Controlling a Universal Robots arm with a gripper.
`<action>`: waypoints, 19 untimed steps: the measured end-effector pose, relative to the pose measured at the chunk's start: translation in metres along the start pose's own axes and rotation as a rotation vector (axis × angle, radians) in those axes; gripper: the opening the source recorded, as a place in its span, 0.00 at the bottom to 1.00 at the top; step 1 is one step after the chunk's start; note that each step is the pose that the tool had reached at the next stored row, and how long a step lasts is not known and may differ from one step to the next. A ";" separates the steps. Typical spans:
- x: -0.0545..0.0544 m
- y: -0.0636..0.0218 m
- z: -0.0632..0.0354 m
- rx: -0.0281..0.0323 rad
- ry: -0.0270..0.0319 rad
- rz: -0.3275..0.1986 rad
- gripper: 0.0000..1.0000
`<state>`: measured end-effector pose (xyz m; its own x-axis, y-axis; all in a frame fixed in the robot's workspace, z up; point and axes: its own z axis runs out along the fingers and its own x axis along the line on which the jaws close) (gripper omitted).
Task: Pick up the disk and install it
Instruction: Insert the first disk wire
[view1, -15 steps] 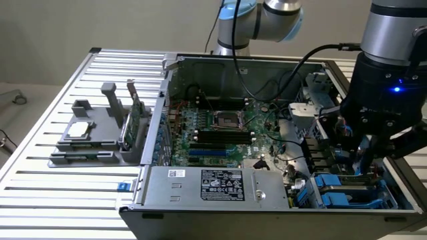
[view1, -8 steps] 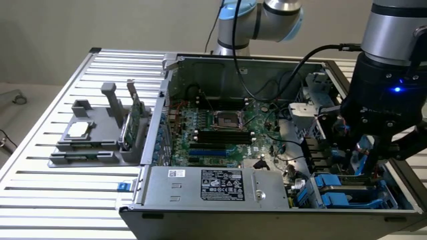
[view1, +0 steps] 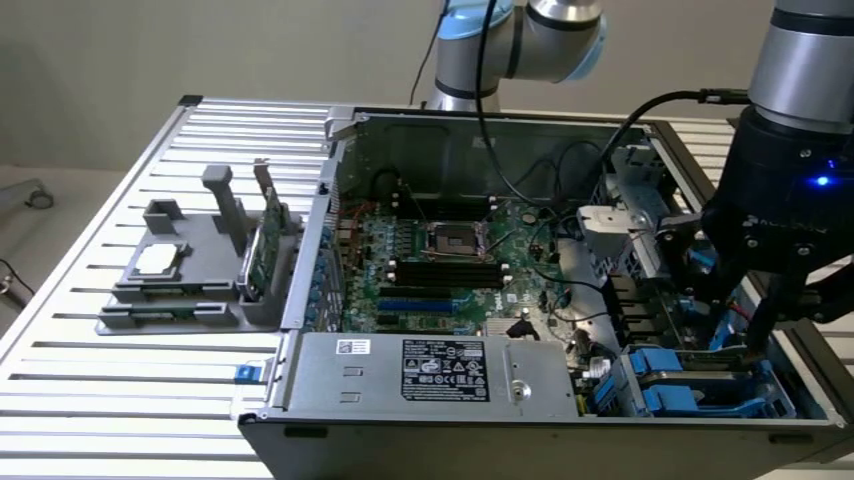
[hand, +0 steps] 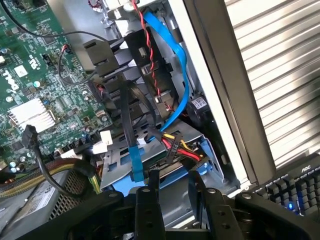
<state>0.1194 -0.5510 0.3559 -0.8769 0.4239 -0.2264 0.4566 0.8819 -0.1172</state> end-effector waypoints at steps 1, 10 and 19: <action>-0.002 -0.0003 0.0004 0.0002 0.0004 0.000 0.37; -0.013 -0.0094 0.0040 0.0112 0.0219 -0.001 0.37; -0.013 -0.0101 0.0047 0.0266 0.0336 0.081 0.37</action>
<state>0.1268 -0.5664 0.3554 -0.8416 0.5003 -0.2036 0.5292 0.8391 -0.1256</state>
